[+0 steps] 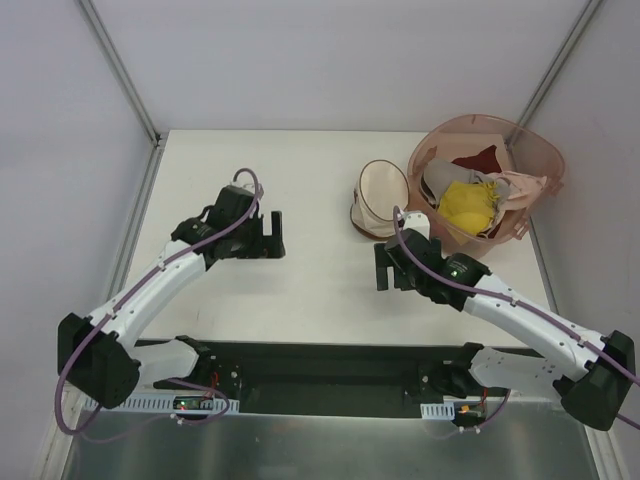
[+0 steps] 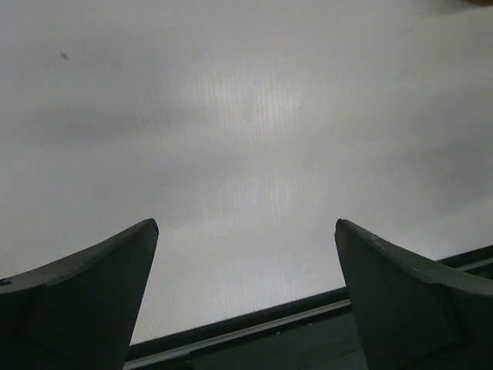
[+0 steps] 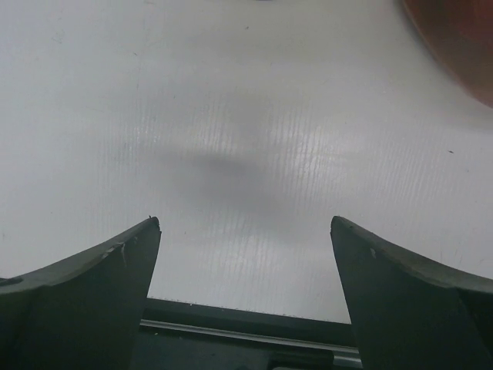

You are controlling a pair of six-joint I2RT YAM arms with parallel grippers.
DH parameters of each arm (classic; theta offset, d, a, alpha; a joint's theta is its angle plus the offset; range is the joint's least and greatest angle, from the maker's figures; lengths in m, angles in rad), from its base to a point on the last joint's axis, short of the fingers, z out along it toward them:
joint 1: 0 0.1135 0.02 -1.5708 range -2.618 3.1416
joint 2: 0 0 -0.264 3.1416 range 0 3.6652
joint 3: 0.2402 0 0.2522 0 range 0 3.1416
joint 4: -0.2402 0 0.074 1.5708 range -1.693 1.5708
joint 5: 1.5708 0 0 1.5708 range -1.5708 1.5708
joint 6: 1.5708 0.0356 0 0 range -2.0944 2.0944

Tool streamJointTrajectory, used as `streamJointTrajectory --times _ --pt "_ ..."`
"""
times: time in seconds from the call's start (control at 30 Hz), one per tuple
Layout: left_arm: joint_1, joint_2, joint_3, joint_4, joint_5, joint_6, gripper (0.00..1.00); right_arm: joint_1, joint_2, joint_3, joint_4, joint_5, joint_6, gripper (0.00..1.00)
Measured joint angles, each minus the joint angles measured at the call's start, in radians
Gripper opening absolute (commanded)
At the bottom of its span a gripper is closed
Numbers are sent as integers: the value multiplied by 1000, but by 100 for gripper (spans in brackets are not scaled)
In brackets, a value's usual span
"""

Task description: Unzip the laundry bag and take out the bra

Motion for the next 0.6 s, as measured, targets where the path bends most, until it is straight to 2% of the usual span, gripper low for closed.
streamJointTrajectory --times 0.2,0.4,0.6 --pt "0 -197 -202 -27 3 -23 99 27 35 3 3 56 5 96" --pt "0 -320 -260 -26 -39 -32 99 72 89 13 44 62 -13 96" --pt "0 -344 -296 -24 -56 -37 99 136 172 45 82 79 -40 97"
